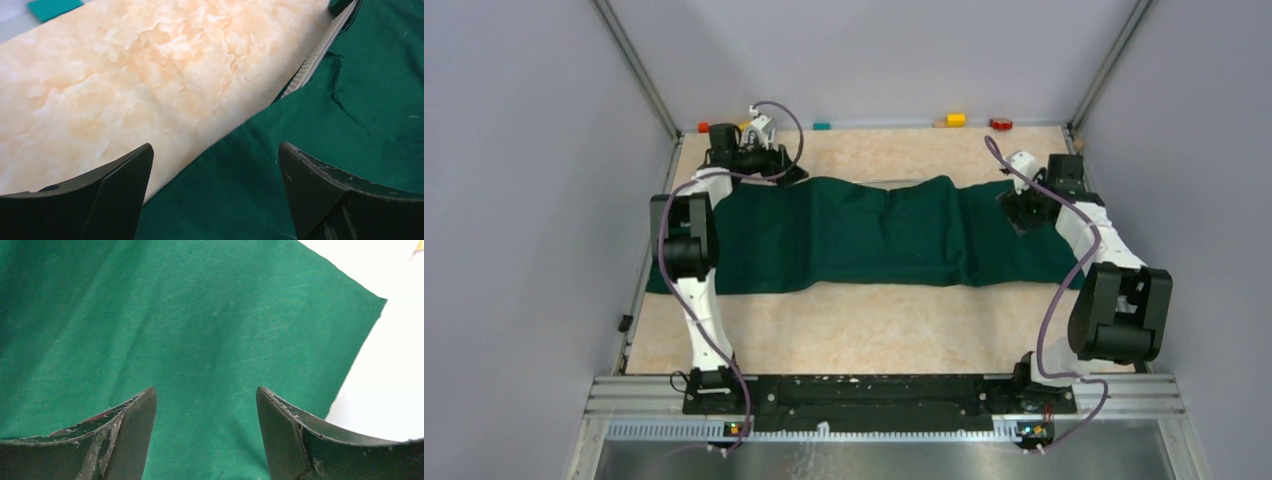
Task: Open and lay out the surgical kit
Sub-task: Open the surgical kit at the center of the board.
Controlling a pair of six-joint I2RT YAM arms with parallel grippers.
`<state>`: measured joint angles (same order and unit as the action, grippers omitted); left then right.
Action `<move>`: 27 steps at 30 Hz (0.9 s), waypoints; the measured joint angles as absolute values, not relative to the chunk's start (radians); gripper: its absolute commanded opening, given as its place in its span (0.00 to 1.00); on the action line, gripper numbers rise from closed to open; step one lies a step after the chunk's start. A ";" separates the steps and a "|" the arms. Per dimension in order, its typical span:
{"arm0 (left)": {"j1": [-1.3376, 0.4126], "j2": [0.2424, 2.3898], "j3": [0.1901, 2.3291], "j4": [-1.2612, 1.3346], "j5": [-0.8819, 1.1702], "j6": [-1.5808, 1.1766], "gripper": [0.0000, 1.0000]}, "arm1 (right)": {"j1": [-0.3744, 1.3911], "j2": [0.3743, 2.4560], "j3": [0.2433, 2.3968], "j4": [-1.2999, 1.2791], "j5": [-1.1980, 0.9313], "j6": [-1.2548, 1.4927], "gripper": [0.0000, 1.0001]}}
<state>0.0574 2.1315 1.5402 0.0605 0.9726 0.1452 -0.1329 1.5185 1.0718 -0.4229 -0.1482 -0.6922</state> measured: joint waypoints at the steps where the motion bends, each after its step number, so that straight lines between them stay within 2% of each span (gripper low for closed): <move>1: 0.052 2.165 1.570 0.060 0.992 0.131 0.99 | -0.126 1.510 1.072 -0.438 -0.162 -0.676 0.72; 7: 0.034 2.317 1.679 0.079 1.108 0.011 0.99 | -0.106 1.478 1.072 -0.487 -0.216 -0.603 0.72; 16: 0.026 2.382 1.711 0.163 1.237 -0.167 0.99 | -0.082 1.473 1.066 -0.492 -0.255 -0.547 0.72; 23: 0.019 2.382 1.685 0.188 1.285 -0.189 0.94 | -0.082 1.473 1.049 -0.490 -0.256 -0.541 0.72; 27: 0.018 2.382 1.666 0.176 1.287 -0.178 0.87 | -0.082 1.475 1.047 -0.490 -0.257 -0.538 0.72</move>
<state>0.0177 2.3817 1.6661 0.1757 1.2873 -0.1783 -0.0818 1.4746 1.0470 -0.4900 -0.2565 -0.5381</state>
